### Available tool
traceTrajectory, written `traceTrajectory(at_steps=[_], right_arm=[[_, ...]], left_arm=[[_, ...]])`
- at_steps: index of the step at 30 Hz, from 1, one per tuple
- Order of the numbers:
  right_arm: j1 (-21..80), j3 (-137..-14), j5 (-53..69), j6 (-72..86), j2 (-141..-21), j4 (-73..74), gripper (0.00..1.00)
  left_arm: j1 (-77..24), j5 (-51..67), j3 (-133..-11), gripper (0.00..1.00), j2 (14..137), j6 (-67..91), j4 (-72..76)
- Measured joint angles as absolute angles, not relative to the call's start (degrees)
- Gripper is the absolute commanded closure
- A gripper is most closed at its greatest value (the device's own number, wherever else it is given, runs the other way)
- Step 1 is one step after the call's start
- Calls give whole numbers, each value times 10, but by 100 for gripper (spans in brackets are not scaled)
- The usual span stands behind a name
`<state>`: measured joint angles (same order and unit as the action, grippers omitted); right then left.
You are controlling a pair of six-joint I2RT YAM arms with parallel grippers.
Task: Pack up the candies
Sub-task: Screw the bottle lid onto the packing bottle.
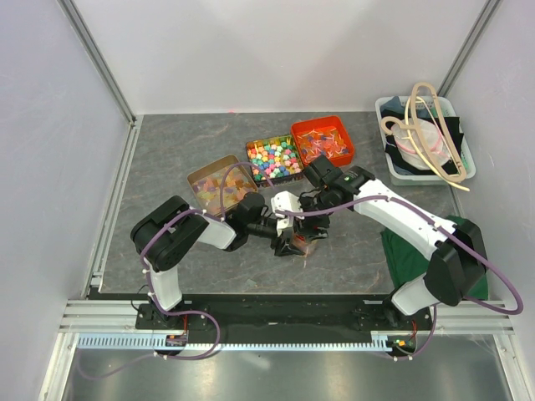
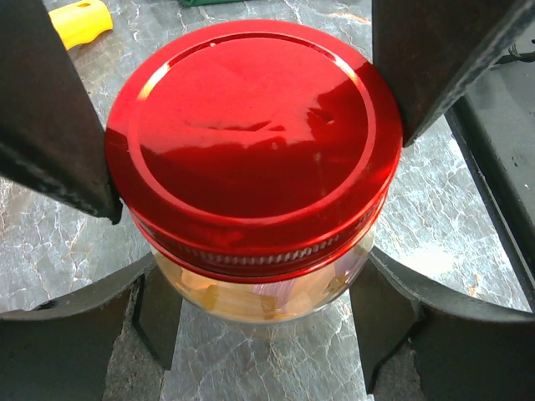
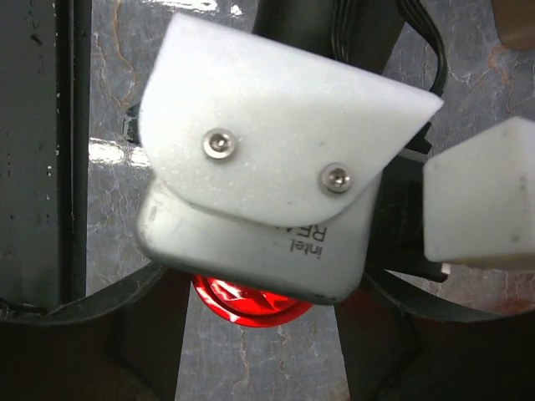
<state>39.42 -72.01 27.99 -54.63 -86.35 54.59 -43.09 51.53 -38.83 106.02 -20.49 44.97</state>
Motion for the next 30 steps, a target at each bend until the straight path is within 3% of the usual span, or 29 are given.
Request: traceTrajectory(at_steps=[6,22,25,30], right_arm=[[394,-711,272,-498,-860,525,51],[395,-600,189,-282,-777,349,48],[393,-600,179,-261,-782,338,42],[391,-600,171,-244,-785,331,3]], left_arm=[[-432,505,-391,98,1060,-205,446],[-447,403,-380,98,1055,-156,482],[-446,389,-377,98,1055,-140,488],[-446,368,-373,98,1055,-129,496]])
